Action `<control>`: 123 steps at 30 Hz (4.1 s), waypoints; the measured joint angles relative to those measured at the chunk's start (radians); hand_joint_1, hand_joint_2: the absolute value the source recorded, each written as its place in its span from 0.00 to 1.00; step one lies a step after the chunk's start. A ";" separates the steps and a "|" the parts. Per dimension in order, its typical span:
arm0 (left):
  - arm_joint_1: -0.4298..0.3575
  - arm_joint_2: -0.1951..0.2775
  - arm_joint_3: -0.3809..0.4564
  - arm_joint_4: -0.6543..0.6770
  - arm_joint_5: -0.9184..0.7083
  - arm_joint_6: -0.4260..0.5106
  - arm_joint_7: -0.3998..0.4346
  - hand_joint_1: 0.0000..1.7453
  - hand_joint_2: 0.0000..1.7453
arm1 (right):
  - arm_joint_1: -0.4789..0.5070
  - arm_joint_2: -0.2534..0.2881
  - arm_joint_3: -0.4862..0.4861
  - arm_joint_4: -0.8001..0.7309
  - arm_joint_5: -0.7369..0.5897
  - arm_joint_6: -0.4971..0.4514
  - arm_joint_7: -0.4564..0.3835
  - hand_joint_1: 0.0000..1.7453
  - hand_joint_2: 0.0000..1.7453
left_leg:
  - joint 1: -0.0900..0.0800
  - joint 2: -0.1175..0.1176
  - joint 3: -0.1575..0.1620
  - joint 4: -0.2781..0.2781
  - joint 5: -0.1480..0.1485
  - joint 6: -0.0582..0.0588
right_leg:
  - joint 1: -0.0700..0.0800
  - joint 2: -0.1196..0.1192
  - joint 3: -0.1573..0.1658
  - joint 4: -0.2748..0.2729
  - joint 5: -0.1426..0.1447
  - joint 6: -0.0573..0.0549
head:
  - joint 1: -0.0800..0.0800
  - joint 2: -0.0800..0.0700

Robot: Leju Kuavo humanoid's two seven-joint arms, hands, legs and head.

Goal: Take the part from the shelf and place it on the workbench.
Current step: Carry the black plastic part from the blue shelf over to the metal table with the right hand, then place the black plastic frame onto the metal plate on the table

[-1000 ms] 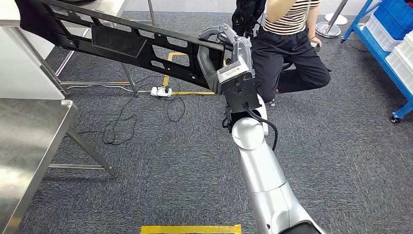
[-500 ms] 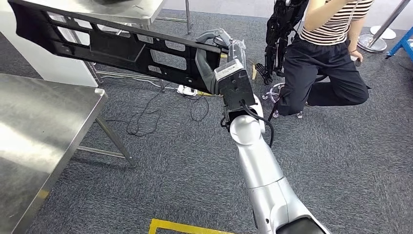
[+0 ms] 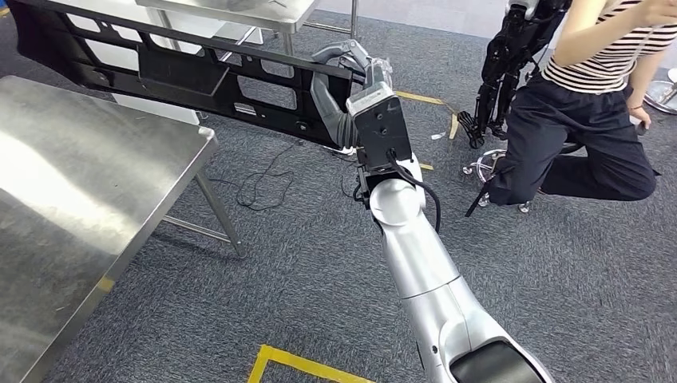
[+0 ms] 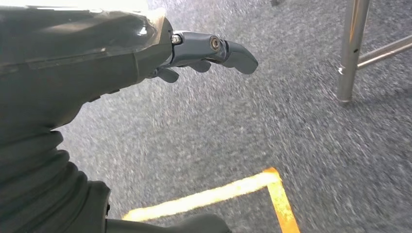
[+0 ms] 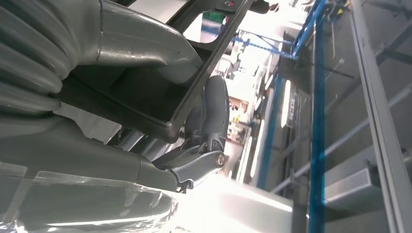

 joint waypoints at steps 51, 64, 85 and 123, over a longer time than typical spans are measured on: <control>-0.001 -0.010 0.001 0.002 0.159 0.000 -0.190 0.00 1.00 | -0.116 -0.005 0.071 0.229 0.055 -0.111 0.011 1.00 1.00 | 0.008 -0.071 -0.091 0.159 -0.076 -0.017 | -0.024 0.095 0.000 -0.009 0.014 -0.013 | -0.014 0.000; -0.038 0.007 0.001 0.122 0.283 -0.001 -0.349 0.00 1.00 | -0.053 -0.073 -0.004 0.229 0.380 -0.162 0.186 1.00 1.00 | 0.012 -0.023 -0.001 0.002 0.004 0.019 | -0.014 0.025 -0.021 0.046 -0.029 0.020 | -0.008 0.000; -0.051 0.069 0.001 0.247 0.275 0.000 -0.407 0.00 1.00 | 0.086 -0.156 -0.256 0.160 0.598 -0.126 0.200 1.00 1.00 | 0.005 -0.051 -0.137 0.274 -0.112 -0.013 | -0.017 0.061 -0.009 0.002 0.012 -0.009 | -0.015 0.000; -0.054 0.118 -0.018 0.281 0.270 -0.059 -0.411 0.00 1.00 | -0.027 -0.228 -0.385 0.236 0.787 -0.232 0.288 1.00 1.00 | -0.012 -0.004 0.001 -0.004 0.001 0.019 | -0.009 -0.009 0.007 -0.002 -0.004 0.011 | -0.014 0.000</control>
